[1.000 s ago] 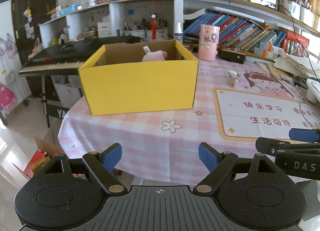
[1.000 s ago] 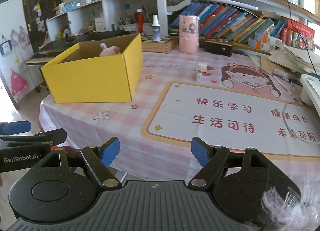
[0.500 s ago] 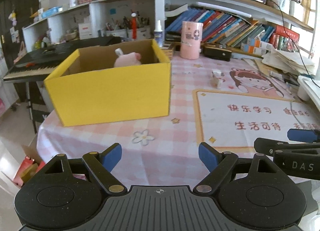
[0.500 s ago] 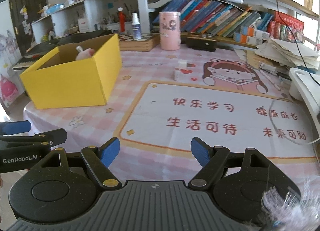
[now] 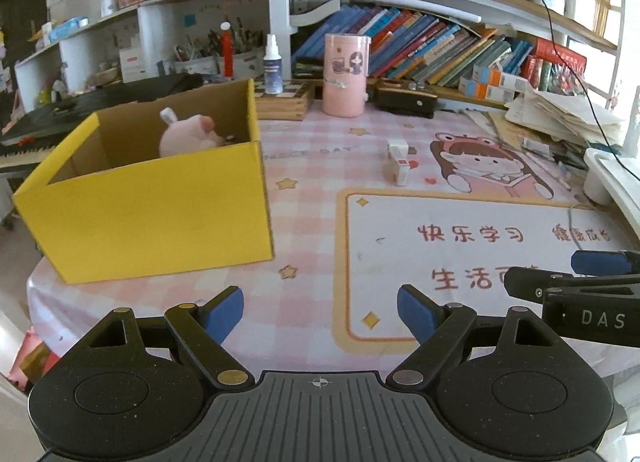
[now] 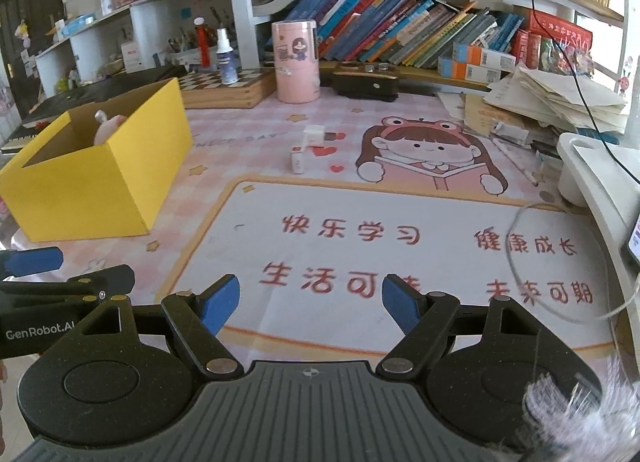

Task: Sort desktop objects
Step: 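Withdraw both open tools from the yellow box back over the desk mat, then move the left tool down onto the small white-red box and close it, then lower the right tool onto the white charger plug and close it while the left tool holds the box, then carry the white box in the left tool and charger plug in the right tool to the yellow box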

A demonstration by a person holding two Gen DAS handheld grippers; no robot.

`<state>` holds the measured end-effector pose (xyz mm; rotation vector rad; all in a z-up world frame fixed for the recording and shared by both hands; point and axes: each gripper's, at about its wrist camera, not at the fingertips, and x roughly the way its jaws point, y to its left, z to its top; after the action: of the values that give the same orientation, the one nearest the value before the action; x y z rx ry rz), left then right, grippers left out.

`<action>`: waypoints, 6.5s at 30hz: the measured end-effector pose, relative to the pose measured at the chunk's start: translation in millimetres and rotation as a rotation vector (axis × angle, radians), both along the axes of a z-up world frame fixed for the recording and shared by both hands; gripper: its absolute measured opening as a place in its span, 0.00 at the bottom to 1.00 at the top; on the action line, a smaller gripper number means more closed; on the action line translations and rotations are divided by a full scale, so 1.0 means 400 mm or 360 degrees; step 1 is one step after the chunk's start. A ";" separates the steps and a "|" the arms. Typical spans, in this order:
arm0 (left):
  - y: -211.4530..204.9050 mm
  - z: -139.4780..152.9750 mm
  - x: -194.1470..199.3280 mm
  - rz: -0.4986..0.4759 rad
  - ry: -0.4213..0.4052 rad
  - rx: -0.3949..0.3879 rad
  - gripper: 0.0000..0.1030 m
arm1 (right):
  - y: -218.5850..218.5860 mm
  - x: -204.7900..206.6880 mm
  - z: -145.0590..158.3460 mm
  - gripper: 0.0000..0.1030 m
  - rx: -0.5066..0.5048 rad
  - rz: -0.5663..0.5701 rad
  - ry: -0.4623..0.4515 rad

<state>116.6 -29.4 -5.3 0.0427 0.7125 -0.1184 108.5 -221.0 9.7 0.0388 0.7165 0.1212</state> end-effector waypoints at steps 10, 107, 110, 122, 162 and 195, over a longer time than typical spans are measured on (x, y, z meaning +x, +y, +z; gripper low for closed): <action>-0.080 -0.012 0.088 0.0000 0.0031 -0.0001 0.84 | -0.071 0.093 -0.010 0.75 0.0002 0.0018 0.0031; -0.188 -0.031 0.409 0.0276 0.0063 0.0019 0.13 | -0.151 0.695 -0.100 0.73 0.0163 0.0319 0.0016; -0.182 -0.029 0.396 0.0279 0.0069 0.0029 0.13 | -0.127 0.712 -0.113 0.73 0.0152 0.0342 0.0016; -0.171 -0.022 0.372 0.0282 0.0088 0.0008 0.13 | -0.014 0.745 -0.154 0.65 0.0058 0.0486 -0.0024; -0.105 0.040 0.240 0.0204 -0.0075 -0.0166 0.13 | -0.090 0.431 0.030 0.43 0.0213 0.0432 -0.0017; 0.132 0.013 -0.066 0.0143 0.0015 -0.0272 0.13 | 0.141 0.025 0.034 0.43 0.0112 0.0453 0.0095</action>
<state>90.2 23.5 0.0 -0.1533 0.7103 -0.0929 118.3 -164.4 23.4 0.0077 0.7749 0.4188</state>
